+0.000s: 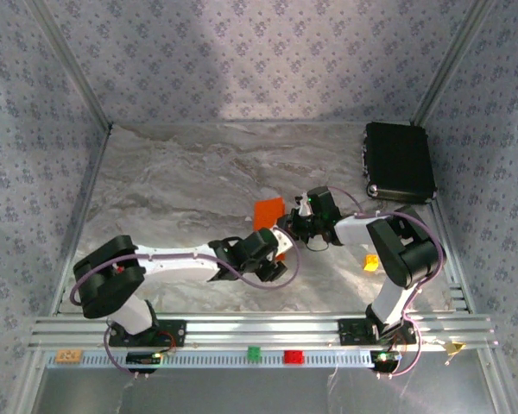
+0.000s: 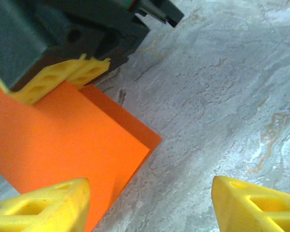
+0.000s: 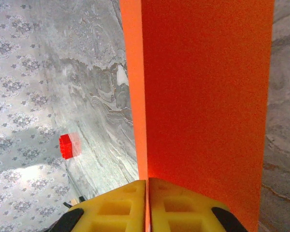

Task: Fold a paper plane with a square sheet of paper (pick it up from the middle)
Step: Fold the triangle a second time at the center of the table.

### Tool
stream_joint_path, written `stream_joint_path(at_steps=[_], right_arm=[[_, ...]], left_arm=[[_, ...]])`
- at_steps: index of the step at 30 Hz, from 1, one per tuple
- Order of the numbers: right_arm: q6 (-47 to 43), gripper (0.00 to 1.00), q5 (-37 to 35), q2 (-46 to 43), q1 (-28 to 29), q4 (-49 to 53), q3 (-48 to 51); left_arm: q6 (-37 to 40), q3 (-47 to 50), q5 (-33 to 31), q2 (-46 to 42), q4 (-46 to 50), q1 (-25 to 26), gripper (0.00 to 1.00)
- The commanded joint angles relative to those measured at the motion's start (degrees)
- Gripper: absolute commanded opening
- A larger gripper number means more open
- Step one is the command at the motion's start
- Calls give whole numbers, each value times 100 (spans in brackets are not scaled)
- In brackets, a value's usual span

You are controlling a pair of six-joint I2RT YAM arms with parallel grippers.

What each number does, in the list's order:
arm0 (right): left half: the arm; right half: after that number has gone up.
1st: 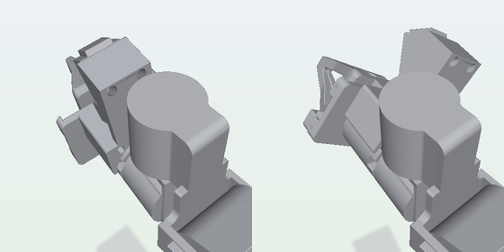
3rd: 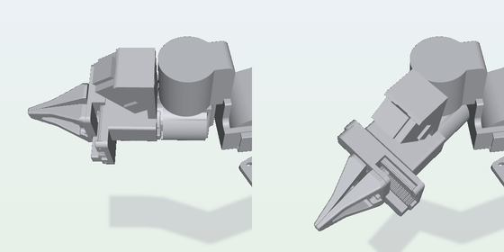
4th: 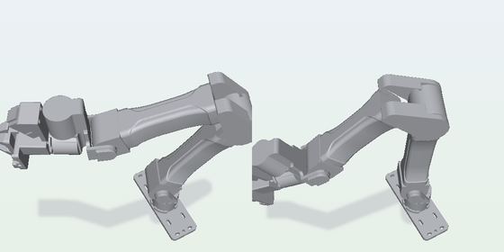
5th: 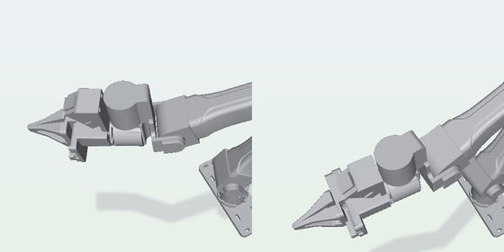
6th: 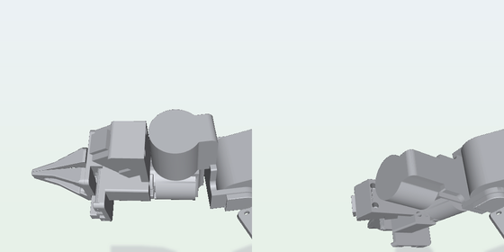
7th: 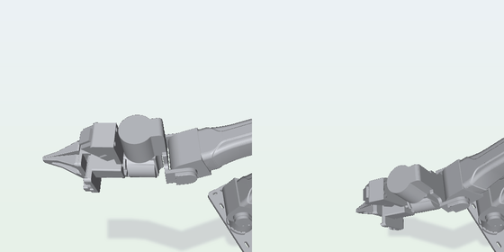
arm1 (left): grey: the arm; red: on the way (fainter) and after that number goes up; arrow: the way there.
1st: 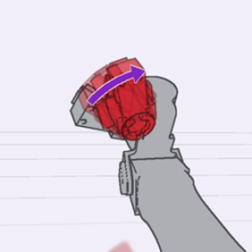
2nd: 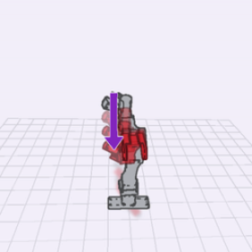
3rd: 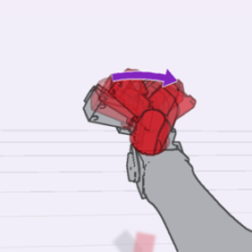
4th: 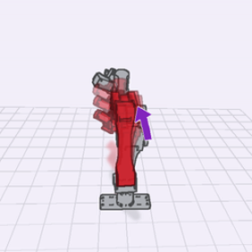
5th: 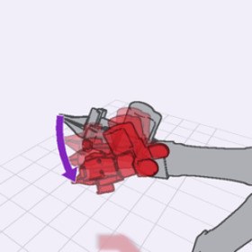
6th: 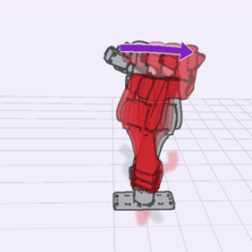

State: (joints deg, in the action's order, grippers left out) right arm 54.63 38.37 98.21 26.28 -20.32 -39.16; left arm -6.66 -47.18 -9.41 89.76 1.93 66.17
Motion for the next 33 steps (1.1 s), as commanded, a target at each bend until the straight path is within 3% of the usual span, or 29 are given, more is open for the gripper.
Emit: stream_joint_path(at_steps=[1, 9, 18, 25, 33], right_arm=[[12, 11, 10, 36, 9, 155, -105], [22, 11, -10, 29, 10, 142, -94], [34, 11, -18, 22, 8, 142, -86], [39, 11, -22, 11, 16, 151, -83], [39, 13, -96, -75, 2, 175, -35]], left_arm=[[482, -229, -1069, 124, 149, 248, 69], [677, -371, -1742, 461, 161, 387, 70], [733, -422, -1756, 648, 62, 378, 60], [762, -425, -1790, 658, 46, 378, 43], [682, -414, -1732, 622, 44, 369, 13]])
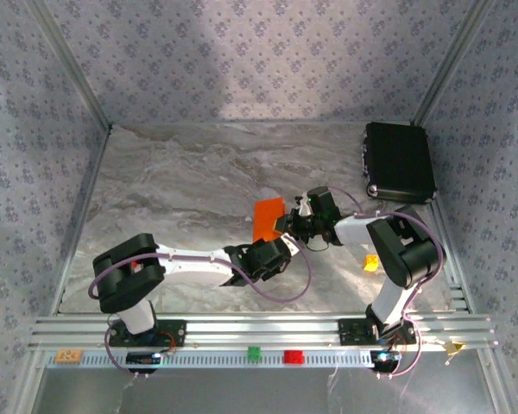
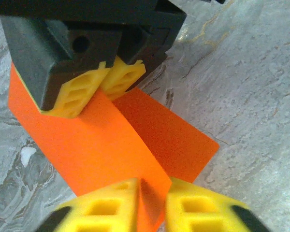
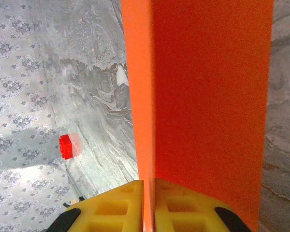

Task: Fold a paper plane with a square sheet of paper (pick it up from the middle)
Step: Fold the triangle a second time at the center of the table.

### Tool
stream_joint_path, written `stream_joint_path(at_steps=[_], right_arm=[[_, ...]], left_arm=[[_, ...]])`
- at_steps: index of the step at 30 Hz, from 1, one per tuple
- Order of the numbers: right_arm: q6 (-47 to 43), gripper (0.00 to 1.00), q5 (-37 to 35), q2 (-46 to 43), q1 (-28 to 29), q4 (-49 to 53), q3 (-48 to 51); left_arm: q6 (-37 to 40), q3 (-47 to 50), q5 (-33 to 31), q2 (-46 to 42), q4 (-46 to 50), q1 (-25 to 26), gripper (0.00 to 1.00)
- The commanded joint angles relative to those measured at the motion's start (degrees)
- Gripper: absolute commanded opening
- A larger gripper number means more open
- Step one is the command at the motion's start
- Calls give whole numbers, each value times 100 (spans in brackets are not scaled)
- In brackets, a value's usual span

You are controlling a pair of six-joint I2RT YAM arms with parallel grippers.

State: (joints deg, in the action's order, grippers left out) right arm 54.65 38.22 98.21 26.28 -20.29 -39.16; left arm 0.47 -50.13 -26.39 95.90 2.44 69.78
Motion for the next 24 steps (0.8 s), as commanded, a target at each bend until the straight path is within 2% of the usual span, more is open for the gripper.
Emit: stream_joint_path(at_steps=[1, 4, 8, 11, 17, 19, 24], right_arm=[[31, 14, -108, -103, -8, 175, -22], [46, 16, -186, -179, -52, 186, 68], [67, 20, -348, -423, -204, 235, 282], [-26, 24, -407, -683, -379, 427, 405], [-268, 25, -587, -1228, -589, 1034, 538], [-298, 25, -612, -1343, -573, 1153, 564], [-266, 20, -544, -1499, -396, 1186, 713]], left_arm=[[-53, -112, -1, -7, -11, -4, 9], [-195, -111, 245, -57, 2, -99, 0], [-548, -54, 1079, -228, 27, -448, 0], [-854, -43, 1960, -334, 73, -813, 0], [-1490, 88, 3936, -431, -229, -1623, 0], [-1631, 99, 4396, -393, -305, -1813, 0], [-1808, 133, 4887, -285, -395, -2083, 0]])
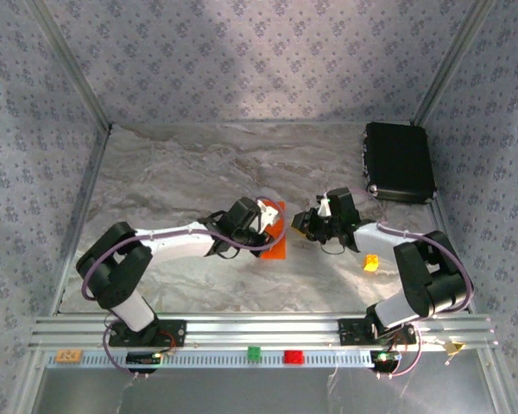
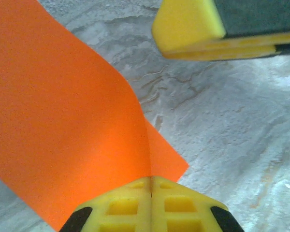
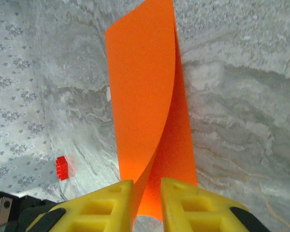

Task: Fold a paper plane with a square sheet of paper (pick it up from the middle)
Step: Fold the triangle a second time at the center of the table.

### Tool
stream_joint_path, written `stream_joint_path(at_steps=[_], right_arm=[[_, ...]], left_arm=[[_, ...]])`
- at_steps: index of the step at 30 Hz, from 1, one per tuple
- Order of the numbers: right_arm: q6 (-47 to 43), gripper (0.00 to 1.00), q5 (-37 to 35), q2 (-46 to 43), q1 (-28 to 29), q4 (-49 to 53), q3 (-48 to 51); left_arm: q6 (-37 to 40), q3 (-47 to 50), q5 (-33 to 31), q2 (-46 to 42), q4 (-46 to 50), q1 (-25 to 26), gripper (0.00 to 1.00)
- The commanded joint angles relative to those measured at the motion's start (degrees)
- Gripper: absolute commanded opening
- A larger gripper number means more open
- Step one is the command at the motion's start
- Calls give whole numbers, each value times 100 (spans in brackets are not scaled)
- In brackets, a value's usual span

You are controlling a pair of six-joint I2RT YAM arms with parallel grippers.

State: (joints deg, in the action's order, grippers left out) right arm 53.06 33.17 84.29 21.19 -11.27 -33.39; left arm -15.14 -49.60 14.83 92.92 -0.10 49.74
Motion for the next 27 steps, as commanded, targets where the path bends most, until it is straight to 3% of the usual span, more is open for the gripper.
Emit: stream_joint_path(at_steps=[1, 9, 12, 16, 27], right_arm=[[-94, 17, -38, -115, 179, 283, 154], [117, 7, -111, 134, 842, -50, 77], [266, 5, 35, 388, 955, -411, -30], [416, 5, 87, 589, 976, -719, -62], [448, 4, 80, 675, 970, -781, -22]], left_arm=[[-261, 82, 763, 18, -140, -107, 0], [-297, 116, 933, 77, -109, -276, 2], [-306, 115, 929, 76, -113, -305, 7], [-332, 118, 908, 35, -148, -339, 13], [-463, 136, 796, 94, -444, -359, 16]])
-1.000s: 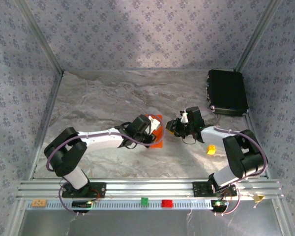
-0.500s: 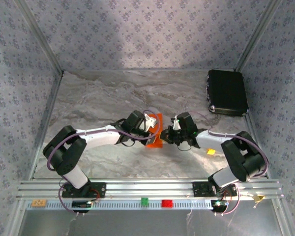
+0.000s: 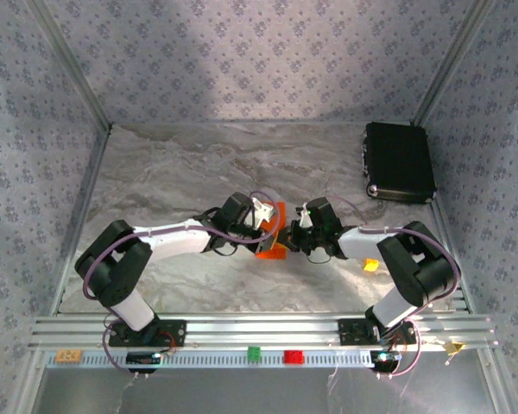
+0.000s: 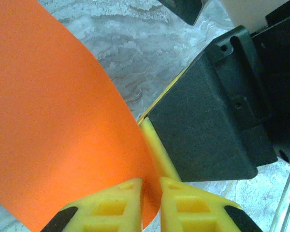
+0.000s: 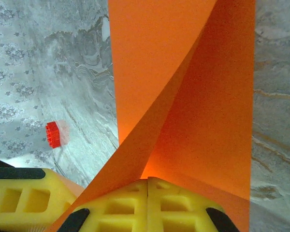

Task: Fold a paper plane with a square sheet of paper (pick it up from the middle)
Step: Fold the triangle a second time at the center of the table.

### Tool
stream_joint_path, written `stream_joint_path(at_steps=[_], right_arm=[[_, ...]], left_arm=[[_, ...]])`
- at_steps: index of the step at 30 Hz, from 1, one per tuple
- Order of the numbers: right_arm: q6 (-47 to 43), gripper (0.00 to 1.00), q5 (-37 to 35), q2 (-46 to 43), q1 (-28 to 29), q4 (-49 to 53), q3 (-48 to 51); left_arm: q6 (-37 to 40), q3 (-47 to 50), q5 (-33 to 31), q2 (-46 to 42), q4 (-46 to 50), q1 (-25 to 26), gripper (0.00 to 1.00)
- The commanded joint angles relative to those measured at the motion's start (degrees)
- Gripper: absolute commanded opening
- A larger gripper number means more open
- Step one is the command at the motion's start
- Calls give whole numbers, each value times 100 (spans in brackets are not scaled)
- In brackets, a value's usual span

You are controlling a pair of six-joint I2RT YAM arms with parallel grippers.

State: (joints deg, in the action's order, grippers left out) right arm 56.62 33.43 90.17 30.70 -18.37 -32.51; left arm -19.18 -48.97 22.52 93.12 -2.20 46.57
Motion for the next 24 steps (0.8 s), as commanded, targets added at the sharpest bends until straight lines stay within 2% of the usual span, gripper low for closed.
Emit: stream_joint_path(at_steps=[1, 24], right_arm=[[94, 4, 60, 97, 19, -83, -107], [206, 4, 76, 195, 19, -316, -20]], left_arm=[[-67, 79, 24, 75, -254, -40, 16], [-209, 201, -62, 49, -539, -48, 24]])
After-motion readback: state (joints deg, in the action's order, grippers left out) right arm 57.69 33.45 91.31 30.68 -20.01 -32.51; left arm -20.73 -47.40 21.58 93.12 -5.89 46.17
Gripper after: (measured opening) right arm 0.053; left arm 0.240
